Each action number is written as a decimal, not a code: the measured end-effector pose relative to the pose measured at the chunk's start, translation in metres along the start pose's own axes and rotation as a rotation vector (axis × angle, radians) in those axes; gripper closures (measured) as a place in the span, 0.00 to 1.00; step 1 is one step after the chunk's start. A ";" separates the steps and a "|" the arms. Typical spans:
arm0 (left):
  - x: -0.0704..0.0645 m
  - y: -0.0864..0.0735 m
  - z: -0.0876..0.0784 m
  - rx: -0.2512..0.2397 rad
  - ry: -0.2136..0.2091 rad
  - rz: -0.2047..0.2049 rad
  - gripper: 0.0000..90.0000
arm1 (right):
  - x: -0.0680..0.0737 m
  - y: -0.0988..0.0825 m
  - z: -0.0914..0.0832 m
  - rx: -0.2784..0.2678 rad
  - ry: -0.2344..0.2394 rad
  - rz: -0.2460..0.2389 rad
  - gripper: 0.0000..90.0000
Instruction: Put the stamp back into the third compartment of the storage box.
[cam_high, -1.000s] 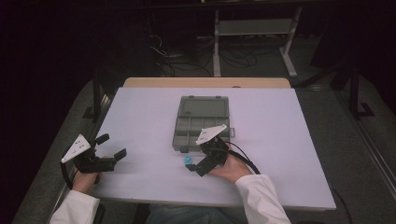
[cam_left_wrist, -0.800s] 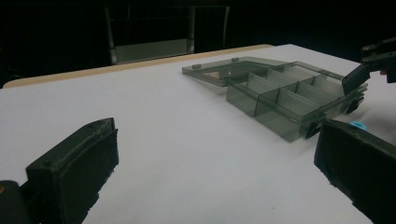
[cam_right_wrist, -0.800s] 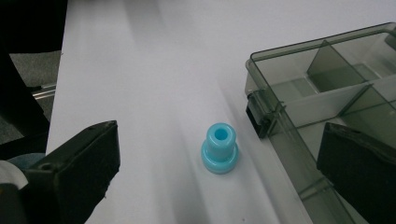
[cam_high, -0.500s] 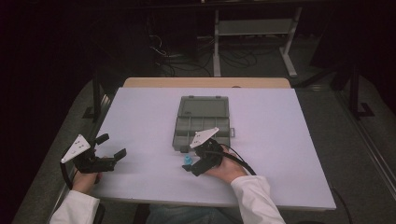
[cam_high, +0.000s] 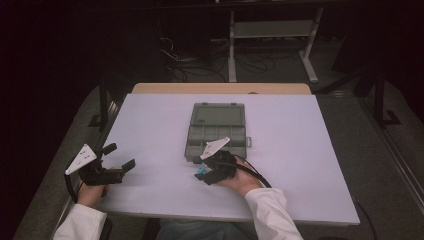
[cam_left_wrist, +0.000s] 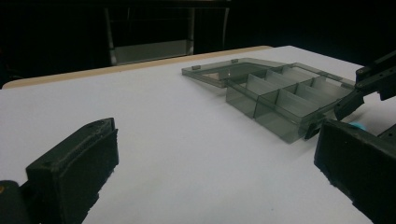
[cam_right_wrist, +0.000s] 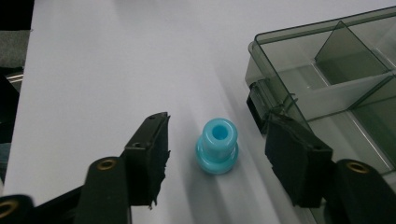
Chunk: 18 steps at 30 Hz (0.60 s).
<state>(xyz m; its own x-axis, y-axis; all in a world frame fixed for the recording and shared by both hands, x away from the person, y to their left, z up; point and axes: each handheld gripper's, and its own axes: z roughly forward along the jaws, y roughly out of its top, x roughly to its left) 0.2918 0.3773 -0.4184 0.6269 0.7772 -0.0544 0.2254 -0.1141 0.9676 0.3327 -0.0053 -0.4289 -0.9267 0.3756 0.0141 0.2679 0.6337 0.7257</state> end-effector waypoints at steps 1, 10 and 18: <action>0.000 0.000 0.000 0.000 0.000 -0.001 0.00 | 0.000 0.000 0.000 0.000 0.004 0.008 0.47; 0.000 0.000 0.000 0.000 0.000 -0.002 0.00 | -0.005 0.000 0.003 -0.001 0.048 0.069 0.77; 0.000 0.000 0.000 -0.004 0.000 -0.010 0.00 | -0.006 0.001 -0.002 -0.025 0.034 0.079 0.80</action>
<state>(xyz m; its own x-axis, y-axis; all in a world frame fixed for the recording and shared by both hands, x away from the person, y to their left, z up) 0.2915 0.3775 -0.4186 0.6243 0.7785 -0.0644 0.2291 -0.1037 0.9679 0.3380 -0.0083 -0.4270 -0.9114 0.4004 0.0946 0.3341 0.5861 0.7382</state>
